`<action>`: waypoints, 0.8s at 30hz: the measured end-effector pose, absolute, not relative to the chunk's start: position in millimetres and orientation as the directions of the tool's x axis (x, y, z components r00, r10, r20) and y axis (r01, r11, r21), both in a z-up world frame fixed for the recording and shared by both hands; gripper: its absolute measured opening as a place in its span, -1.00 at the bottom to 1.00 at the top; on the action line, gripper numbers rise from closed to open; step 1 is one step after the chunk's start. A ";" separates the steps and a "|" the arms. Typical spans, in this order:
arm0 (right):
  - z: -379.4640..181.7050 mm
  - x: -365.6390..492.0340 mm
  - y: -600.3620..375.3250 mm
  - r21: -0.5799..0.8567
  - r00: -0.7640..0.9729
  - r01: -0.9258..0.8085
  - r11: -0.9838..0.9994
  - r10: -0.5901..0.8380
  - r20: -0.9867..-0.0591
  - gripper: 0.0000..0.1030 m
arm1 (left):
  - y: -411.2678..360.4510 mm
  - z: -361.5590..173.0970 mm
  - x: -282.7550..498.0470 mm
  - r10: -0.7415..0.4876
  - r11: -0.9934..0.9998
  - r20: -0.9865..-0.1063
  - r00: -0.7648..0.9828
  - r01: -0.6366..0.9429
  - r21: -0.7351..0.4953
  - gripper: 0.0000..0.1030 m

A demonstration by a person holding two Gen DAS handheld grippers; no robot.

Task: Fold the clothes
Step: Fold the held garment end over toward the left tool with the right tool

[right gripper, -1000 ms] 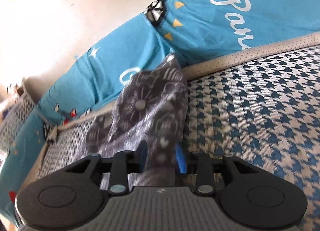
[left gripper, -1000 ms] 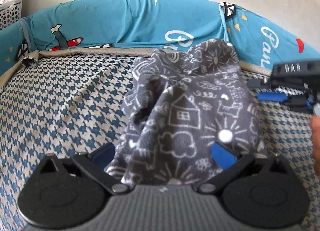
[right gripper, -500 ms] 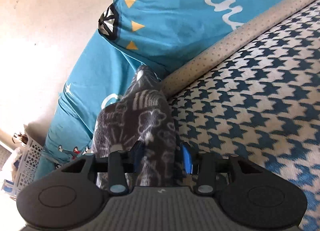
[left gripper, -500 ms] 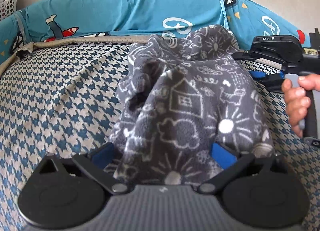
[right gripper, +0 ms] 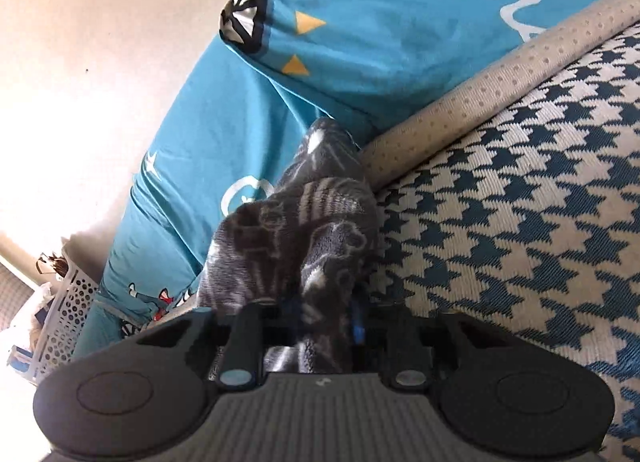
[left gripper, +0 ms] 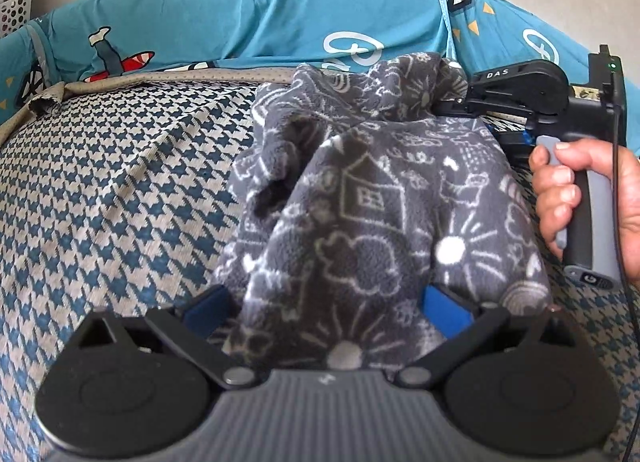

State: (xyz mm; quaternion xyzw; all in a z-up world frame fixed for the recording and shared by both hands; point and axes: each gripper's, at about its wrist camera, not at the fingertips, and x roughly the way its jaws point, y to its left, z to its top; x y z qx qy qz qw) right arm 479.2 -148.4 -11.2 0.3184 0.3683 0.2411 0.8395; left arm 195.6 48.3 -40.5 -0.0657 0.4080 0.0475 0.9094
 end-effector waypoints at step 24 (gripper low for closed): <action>39.2 359.5 -258.3 0.491 0.853 0.200 0.848 0.095 -0.513 -0.77 | 20.0 -10.9 178.1 -0.284 0.957 -0.654 0.702 0.160 -0.244 1.00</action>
